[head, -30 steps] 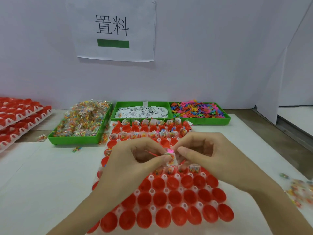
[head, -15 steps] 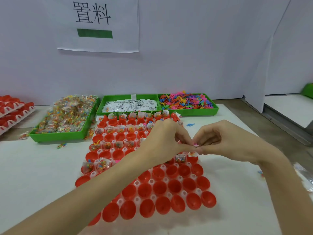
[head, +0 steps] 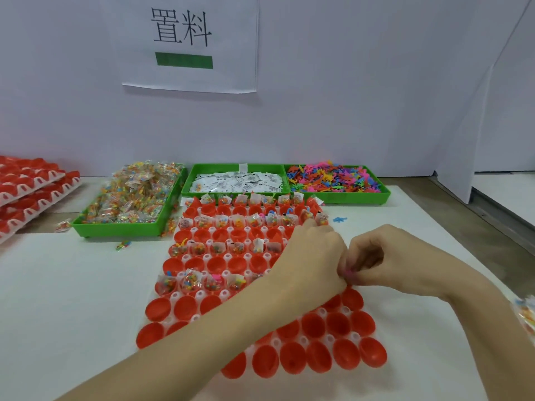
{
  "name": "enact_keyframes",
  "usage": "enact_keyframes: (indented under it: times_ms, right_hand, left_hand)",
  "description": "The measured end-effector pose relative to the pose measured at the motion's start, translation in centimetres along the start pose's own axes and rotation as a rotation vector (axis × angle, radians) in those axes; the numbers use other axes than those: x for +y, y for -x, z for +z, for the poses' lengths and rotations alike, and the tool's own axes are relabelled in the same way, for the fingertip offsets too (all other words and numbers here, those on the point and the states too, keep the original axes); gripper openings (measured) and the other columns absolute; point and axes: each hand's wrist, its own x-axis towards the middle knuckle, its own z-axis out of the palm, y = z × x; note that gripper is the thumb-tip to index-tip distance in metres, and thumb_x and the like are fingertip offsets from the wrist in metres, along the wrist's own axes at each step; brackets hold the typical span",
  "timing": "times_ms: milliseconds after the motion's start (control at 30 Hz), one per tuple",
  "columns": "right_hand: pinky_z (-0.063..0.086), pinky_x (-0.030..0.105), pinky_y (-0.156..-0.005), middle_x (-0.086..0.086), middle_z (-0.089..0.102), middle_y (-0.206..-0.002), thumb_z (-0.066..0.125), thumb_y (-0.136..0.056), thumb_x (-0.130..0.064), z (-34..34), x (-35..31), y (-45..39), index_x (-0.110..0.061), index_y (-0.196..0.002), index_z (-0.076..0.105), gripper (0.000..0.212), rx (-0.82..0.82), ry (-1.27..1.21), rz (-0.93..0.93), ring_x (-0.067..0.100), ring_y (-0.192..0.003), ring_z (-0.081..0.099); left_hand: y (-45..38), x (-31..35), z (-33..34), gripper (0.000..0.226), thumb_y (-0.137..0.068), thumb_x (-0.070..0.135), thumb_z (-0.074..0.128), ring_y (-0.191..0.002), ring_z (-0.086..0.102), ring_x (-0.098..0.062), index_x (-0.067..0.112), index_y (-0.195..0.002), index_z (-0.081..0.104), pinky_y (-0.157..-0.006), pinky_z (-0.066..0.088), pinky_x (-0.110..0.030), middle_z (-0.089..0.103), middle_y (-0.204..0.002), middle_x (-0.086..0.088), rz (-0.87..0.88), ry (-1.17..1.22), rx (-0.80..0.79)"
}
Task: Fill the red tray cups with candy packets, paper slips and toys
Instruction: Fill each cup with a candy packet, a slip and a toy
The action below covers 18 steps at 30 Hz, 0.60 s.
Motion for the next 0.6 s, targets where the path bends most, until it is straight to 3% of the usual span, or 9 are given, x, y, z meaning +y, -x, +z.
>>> enact_keyframes:
  times_ms: [133, 267, 367, 467, 600]
  right_hand:
    - [0.061, 0.03, -0.08, -0.007, 0.078, -0.082, 0.082, -0.085, -0.014, 0.0, -0.2, 0.1, -0.023, -0.085, 0.081, 0.008, -0.021, 0.025, 0.005, 0.01, -0.079, 0.075]
    - [0.06, 0.033, -0.084, -0.006, 0.079, -0.089, 0.075, -0.09, -0.008, -0.3, -0.5, 0.5, -0.025, -0.095, 0.081, 0.019, -0.094, 0.066, -0.017, 0.014, -0.084, 0.075]
    - [0.06, 0.029, -0.081, -0.009, 0.078, -0.088, 0.072, -0.091, -0.005, -0.3, -0.5, 0.6, -0.031, -0.092, 0.081, 0.027, -0.079, 0.099, -0.02, 0.013, -0.083, 0.073]
    - [0.058, 0.025, -0.075, -0.013, 0.077, -0.084, 0.074, -0.091, -0.01, -0.1, -0.5, 0.4, -0.035, -0.088, 0.079, 0.025, -0.057, 0.129, -0.021, 0.011, -0.076, 0.071]
    - [0.056, 0.021, -0.068, -0.01, 0.076, -0.08, 0.075, -0.09, -0.014, -0.1, -0.5, 0.3, -0.035, -0.082, 0.077, 0.022, -0.04, 0.147, 0.01, 0.011, -0.071, 0.071]
  left_hand:
    - [-0.1, 0.8, 0.0, 0.017, -0.093, 0.02, 0.065, -0.113, 0.046, -0.027, 0.018, -0.107, 0.074, -0.097, 0.039, -0.036, 0.062, -0.112, -0.003, 0.018, -0.169, -0.037]
    - [0.0, 1.3, -0.4, 0.01, -0.097, 0.024, 0.063, -0.107, 0.049, -0.029, 0.016, -0.102, 0.067, -0.092, 0.039, -0.037, 0.062, -0.112, -0.008, 0.042, -0.21, -0.068]
    - [0.3, 1.6, -0.2, 0.018, -0.098, 0.027, 0.062, -0.1, 0.045, -0.027, 0.011, -0.107, 0.063, -0.083, 0.03, -0.035, 0.06, -0.109, -0.009, 0.05, -0.227, -0.049]
    - [0.4, 1.8, -0.2, 0.018, -0.098, 0.024, 0.06, -0.104, 0.045, -0.029, 0.01, -0.108, 0.061, -0.081, 0.025, -0.034, 0.059, -0.109, -0.01, 0.026, -0.246, -0.042]
    - [0.2, 1.7, -0.3, 0.019, -0.097, 0.02, 0.062, -0.113, 0.045, -0.031, 0.009, -0.113, 0.063, -0.088, 0.033, -0.036, 0.058, -0.113, -0.01, 0.009, -0.274, -0.023]
